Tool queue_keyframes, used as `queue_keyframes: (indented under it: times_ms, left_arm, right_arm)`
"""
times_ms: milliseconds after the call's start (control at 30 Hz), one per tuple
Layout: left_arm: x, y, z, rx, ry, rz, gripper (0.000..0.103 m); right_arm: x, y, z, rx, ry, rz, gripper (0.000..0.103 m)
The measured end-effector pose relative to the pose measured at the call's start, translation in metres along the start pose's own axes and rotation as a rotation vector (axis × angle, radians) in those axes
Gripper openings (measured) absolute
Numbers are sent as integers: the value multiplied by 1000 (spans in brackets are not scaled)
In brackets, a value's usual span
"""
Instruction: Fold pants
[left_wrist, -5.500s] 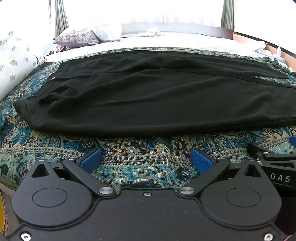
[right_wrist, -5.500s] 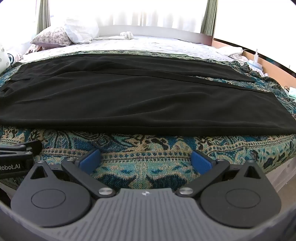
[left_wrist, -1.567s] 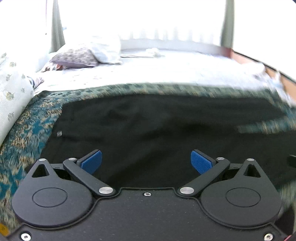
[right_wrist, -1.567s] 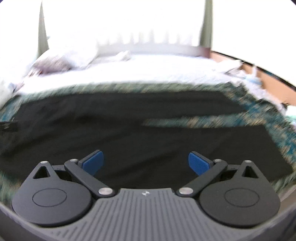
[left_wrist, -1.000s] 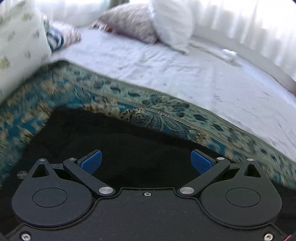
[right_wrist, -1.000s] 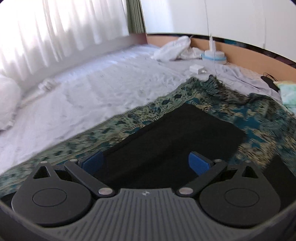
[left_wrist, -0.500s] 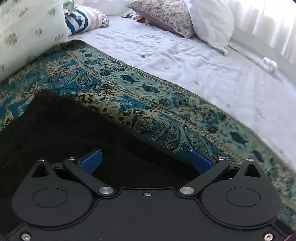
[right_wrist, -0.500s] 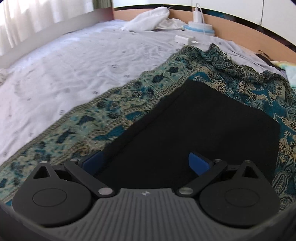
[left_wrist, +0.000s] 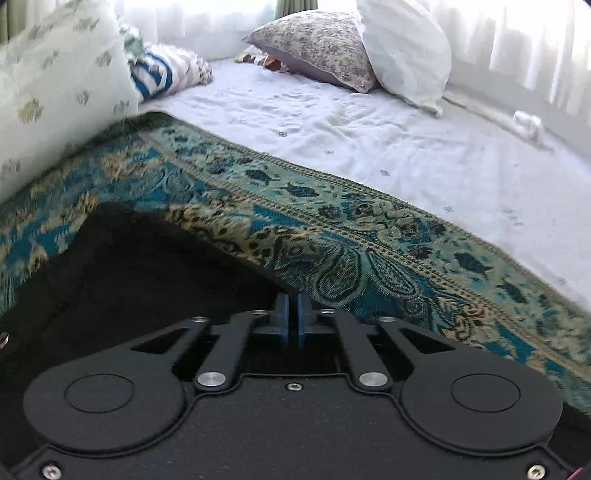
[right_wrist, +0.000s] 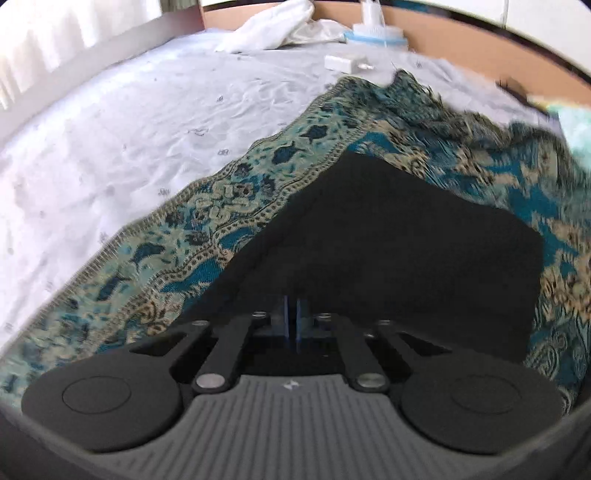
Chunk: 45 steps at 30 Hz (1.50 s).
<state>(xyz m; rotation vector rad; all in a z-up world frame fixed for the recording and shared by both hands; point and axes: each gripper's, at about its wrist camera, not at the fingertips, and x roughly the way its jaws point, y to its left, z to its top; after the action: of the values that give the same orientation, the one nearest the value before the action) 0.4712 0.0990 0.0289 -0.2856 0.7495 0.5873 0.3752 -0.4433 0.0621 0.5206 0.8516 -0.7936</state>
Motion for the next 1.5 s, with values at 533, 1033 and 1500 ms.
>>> queue_keyframes:
  times_ms: [533,1033,1500]
  left_arm:
    - [-89,68,-6,39,-58,-168,2]
    - [-39,98,-28,49,41,-103,1]
    - [-55,73,1,-11,-57,-261,85]
  right_arm:
    - [-61,-60,5,38,-12,273,69]
    - [11,8,-14,-16,-8,162,80]
    - [8,-12,-8,19,-2,101,4]
